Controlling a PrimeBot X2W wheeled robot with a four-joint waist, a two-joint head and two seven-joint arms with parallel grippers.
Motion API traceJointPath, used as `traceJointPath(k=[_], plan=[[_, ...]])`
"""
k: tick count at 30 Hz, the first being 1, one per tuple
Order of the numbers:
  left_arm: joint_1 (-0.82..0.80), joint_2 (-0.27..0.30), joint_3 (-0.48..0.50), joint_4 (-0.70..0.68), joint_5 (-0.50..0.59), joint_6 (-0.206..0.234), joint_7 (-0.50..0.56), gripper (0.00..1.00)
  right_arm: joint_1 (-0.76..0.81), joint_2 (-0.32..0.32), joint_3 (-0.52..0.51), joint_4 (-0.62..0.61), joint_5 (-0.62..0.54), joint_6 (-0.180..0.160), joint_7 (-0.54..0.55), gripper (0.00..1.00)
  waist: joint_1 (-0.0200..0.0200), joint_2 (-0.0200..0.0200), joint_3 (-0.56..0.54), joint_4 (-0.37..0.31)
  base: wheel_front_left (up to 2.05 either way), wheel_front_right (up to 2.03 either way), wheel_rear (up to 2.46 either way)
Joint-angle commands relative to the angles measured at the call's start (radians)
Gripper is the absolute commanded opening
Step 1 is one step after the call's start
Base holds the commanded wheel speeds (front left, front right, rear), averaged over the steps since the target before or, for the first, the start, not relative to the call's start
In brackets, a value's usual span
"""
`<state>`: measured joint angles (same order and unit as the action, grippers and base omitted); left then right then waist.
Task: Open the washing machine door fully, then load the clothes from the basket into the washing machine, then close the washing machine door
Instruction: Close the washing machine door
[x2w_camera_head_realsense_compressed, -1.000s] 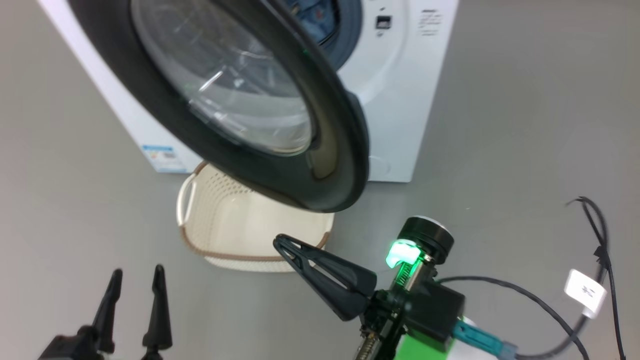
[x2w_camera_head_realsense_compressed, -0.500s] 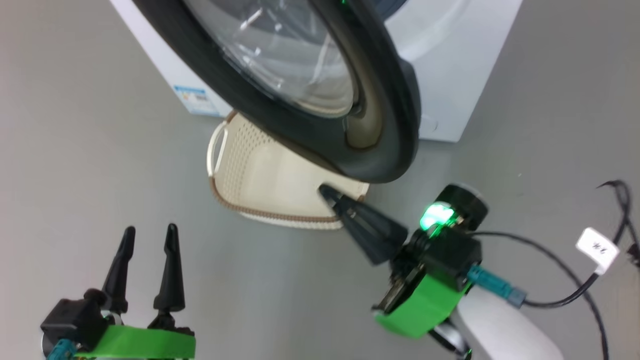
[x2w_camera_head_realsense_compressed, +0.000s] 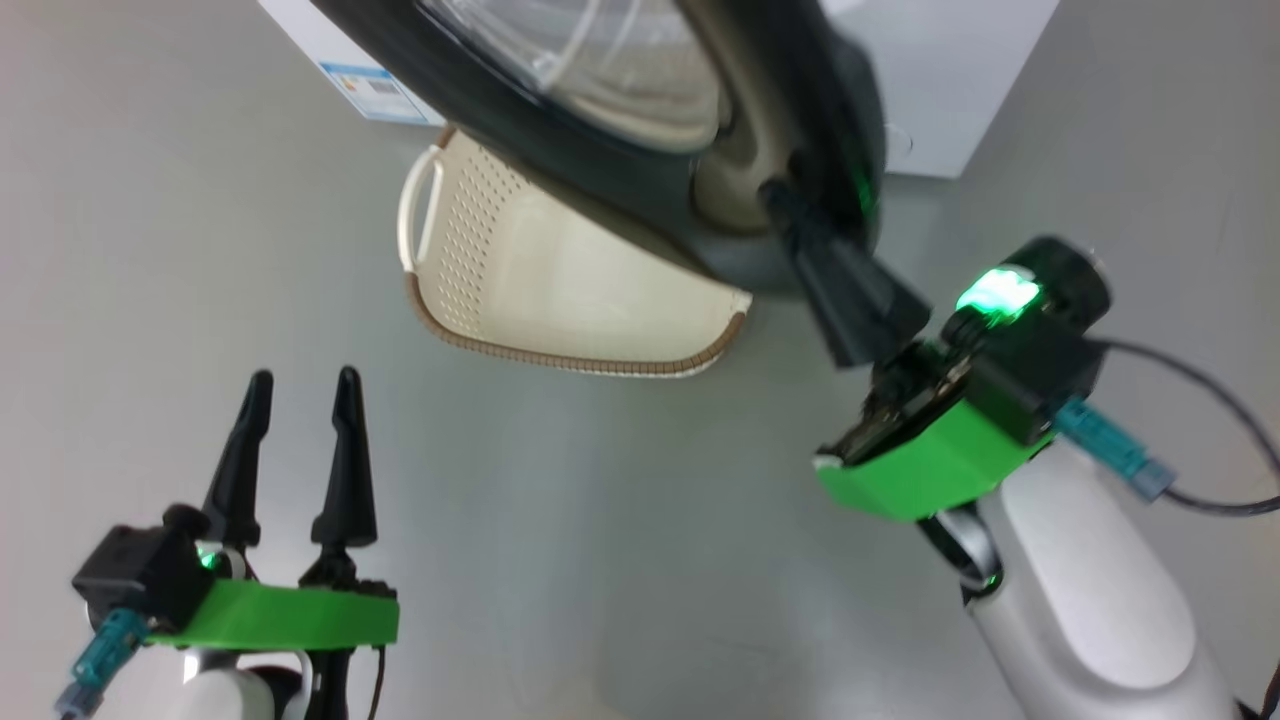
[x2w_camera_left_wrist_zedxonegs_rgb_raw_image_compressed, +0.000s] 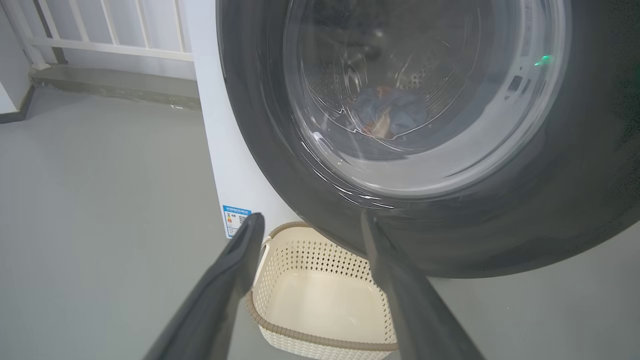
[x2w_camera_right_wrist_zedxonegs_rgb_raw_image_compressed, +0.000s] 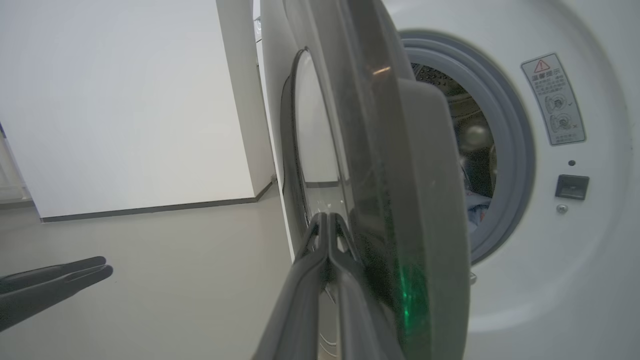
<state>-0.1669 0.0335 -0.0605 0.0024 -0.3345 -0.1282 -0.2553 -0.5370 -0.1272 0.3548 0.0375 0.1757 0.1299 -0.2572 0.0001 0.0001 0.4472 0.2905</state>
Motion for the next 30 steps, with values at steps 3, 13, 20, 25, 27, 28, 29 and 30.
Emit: traceJointPath(k=[3,13,20,25,27,28,29,30], plan=[[-0.04,0.017,0.022,-0.018,-0.007,-0.002,-0.006,1.0,-0.039,0.03,-0.028,-0.028,-0.018,0.001,-0.004,0.0,-0.0001,-0.0001,0.05,-0.017,0.0,0.0,0.0],[-0.081,0.017,0.002,-0.028,-0.01,-0.002,-0.006,1.0,-0.177,0.054,-0.112,-0.005,-0.028,0.001,-0.004,0.0,-0.0001,-0.0001,0.124,-0.022,0.0,0.0,0.0],[-0.112,0.017,-0.017,-0.029,-0.021,-0.002,-0.006,1.0,-0.31,0.063,-0.127,0.053,-0.032,0.001,-0.004,0.0,-0.0001,-0.0001,0.177,-0.013,0.0,0.0,0.0],[-0.139,0.017,-0.038,-0.032,-0.034,-0.002,-0.006,1.0,-0.412,0.068,-0.153,0.092,-0.042,0.001,-0.004,0.0,-0.0001,-0.0001,0.225,-0.003,0.0,0.0,0.0],[-0.15,0.017,-0.045,-0.033,-0.041,-0.002,-0.006,1.0,-0.451,0.069,-0.172,0.104,-0.046,0.001,-0.004,0.0,-0.0001,-0.0001,0.243,0.0,0.0,0.0,0.0],[-0.155,0.017,-0.049,-0.032,-0.044,-0.002,-0.006,1.0,-0.47,0.07,-0.18,0.11,-0.05,0.001,-0.004,0.0,-0.0001,-0.0001,0.251,0.001,0.0,0.0,0.0],[-0.159,0.017,-0.052,-0.032,-0.046,-0.002,-0.006,1.0,-0.489,0.071,-0.19,0.115,-0.052,0.001,-0.004,0.0,-0.0001,-0.0001,0.258,0.002,0.0,0.0,0.0],[-0.163,0.017,-0.054,-0.032,-0.048,-0.002,-0.006,1.0,-0.507,0.071,-0.201,0.12,-0.053,0.001,-0.004,0.0,-0.0001,-0.0001,0.265,0.002,0.0,0.0,0.0]])
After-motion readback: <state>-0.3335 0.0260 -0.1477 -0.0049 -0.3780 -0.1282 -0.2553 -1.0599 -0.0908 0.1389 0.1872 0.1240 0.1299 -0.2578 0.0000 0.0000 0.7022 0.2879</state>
